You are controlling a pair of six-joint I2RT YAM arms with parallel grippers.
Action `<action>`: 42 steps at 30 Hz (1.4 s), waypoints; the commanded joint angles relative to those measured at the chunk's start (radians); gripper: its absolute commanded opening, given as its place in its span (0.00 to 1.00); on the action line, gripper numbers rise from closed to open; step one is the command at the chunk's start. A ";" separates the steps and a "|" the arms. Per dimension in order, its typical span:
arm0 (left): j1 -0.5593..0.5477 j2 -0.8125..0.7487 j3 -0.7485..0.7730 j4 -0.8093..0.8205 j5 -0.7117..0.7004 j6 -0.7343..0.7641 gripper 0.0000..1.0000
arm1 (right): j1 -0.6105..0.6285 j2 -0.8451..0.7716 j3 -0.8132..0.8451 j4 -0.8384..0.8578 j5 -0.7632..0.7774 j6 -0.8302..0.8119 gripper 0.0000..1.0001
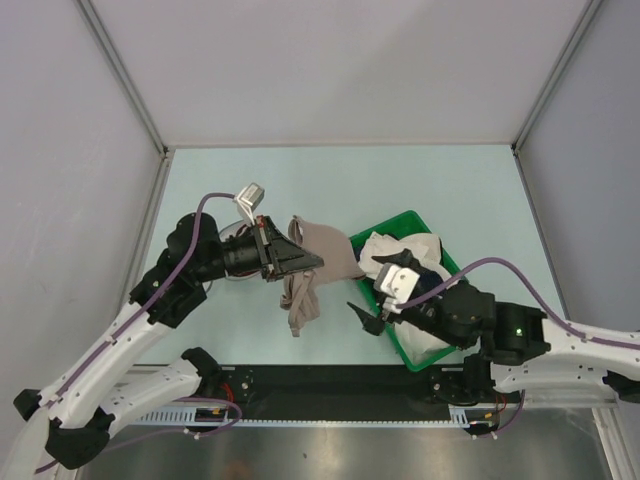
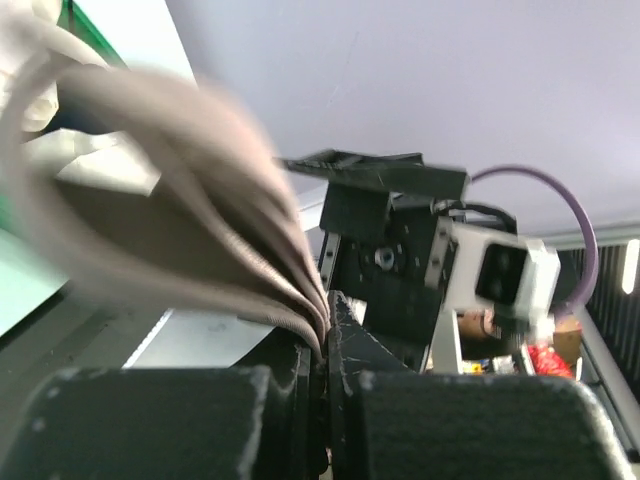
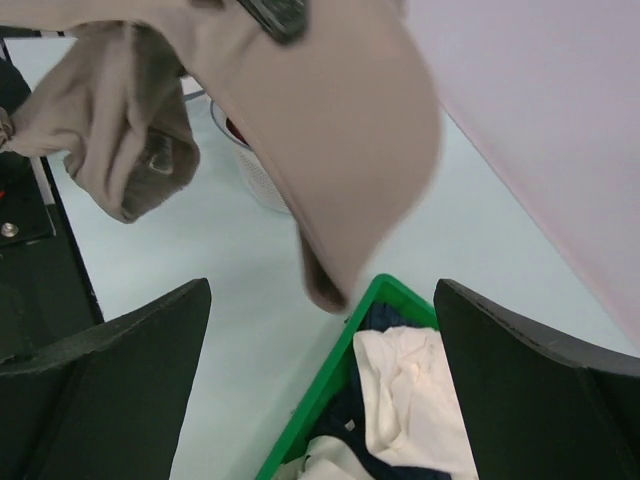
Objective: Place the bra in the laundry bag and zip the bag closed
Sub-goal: Pick up the bra from the bin.
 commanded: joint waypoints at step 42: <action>0.048 -0.032 -0.052 -0.036 0.004 0.212 0.64 | -0.108 0.110 -0.057 0.313 -0.246 0.096 0.00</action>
